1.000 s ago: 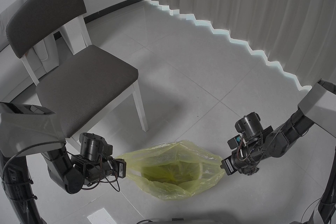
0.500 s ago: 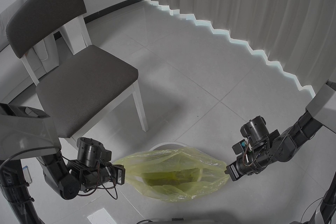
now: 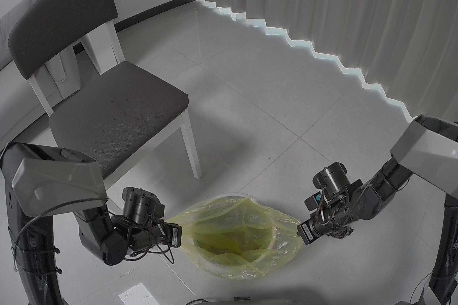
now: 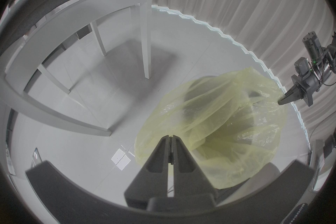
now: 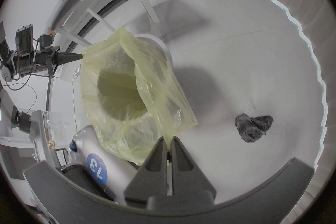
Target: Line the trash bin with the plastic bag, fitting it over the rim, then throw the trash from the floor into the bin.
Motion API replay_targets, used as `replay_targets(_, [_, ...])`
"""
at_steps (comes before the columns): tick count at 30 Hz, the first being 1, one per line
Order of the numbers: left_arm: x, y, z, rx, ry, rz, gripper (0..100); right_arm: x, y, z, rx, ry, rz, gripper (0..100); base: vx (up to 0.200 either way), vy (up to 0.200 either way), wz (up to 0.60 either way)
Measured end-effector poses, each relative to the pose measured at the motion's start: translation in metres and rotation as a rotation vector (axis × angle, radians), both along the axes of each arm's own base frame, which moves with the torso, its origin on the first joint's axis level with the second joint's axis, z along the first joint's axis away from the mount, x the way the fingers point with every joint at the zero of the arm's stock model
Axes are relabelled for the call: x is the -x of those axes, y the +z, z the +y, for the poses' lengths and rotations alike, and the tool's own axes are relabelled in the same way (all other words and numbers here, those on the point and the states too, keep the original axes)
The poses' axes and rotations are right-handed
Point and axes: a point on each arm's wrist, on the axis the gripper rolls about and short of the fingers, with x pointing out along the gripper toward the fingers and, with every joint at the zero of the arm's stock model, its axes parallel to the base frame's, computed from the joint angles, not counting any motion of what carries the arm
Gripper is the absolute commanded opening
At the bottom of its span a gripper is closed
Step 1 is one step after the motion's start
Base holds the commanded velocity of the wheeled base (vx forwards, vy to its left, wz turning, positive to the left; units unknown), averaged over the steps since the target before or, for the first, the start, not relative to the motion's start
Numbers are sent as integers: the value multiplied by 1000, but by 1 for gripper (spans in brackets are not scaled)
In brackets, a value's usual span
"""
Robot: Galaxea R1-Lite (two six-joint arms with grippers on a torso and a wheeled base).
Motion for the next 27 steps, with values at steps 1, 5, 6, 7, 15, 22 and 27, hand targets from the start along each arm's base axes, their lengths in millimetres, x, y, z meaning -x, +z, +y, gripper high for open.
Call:
replay_targets(1, [-3, -2, -1, -1, 2, 1, 0, -3, -1, 1, -1, -1, -2, 0, 0, 0, 0])
replay_targets(5, [-17, -9, -2, -11, 16, 22, 0, -22, -10, 5, 0, -12, -1, 0, 0, 0, 0])
replay_targets(6, [-21, -10, -2, -13, 19, 28, 0, -28, -11, 6, -1, -16, -2, 0, 0, 0, 0])
replay_targets(7, [-24, -12, -2, -16, 23, 33, 0, -32, -12, 7, -1, -20, -2, 0, 0, 0, 0])
replay_targets(15, [-50, -17, -2, -18, 53, 33, 0, -67, -24, 11, 5, -44, 11, 0, 0, 0, 0])
replay_targets(22, [-66, -8, 9, 2, 97, -9, 0, -81, -33, 15, 8, -49, 19, 0, 0, 0, 0])
replay_targets(27, [-64, -9, 10, -2, 99, 2, 0, -82, -40, 17, 25, -48, 51, 0, 0, 0, 0])
